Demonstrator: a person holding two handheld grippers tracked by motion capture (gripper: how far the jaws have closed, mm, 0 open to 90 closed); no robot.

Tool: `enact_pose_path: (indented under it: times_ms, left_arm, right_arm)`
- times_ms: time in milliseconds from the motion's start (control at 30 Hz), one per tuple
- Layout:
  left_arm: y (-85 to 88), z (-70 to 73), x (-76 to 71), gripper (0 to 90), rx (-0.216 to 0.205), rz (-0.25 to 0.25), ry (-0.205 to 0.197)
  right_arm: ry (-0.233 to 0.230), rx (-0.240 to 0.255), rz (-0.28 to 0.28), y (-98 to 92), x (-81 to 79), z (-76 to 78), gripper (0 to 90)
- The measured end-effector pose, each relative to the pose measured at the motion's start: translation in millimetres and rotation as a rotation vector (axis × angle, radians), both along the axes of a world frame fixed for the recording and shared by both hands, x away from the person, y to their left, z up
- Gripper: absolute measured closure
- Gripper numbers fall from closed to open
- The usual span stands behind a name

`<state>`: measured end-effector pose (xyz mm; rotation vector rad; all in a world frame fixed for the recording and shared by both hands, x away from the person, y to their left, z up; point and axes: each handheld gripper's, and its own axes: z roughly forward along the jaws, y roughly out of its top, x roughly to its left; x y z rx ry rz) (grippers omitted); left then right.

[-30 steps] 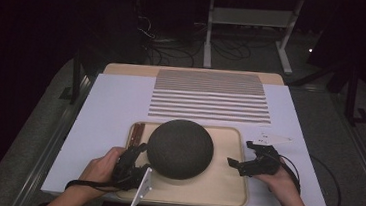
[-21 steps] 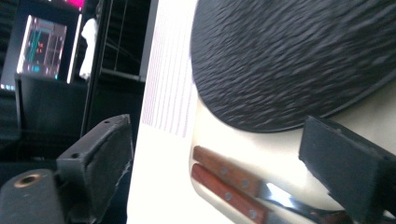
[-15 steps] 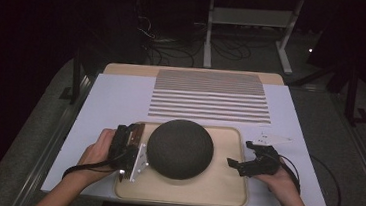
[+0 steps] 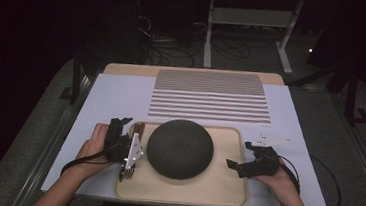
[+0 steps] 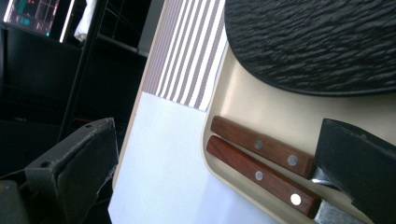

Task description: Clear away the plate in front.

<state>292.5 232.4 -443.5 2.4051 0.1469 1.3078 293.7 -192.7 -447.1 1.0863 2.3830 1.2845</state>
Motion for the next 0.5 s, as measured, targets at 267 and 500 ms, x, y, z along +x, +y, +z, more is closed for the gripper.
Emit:
enact_pose_path:
  times_ms: [267,500]
  left_arm:
    - [6.9,-2.4,3.9,0.0,-0.046,0.016,0.024]
    - [11.1,-2.4,6.7,0.0,-0.084,0.026,0.053]
  right_arm:
    - [0.001,0.0,0.003,0.7,-0.6,0.0,0.4]
    - [0.0,0.002,0.007,1.4,-1.2,0.1,0.5]
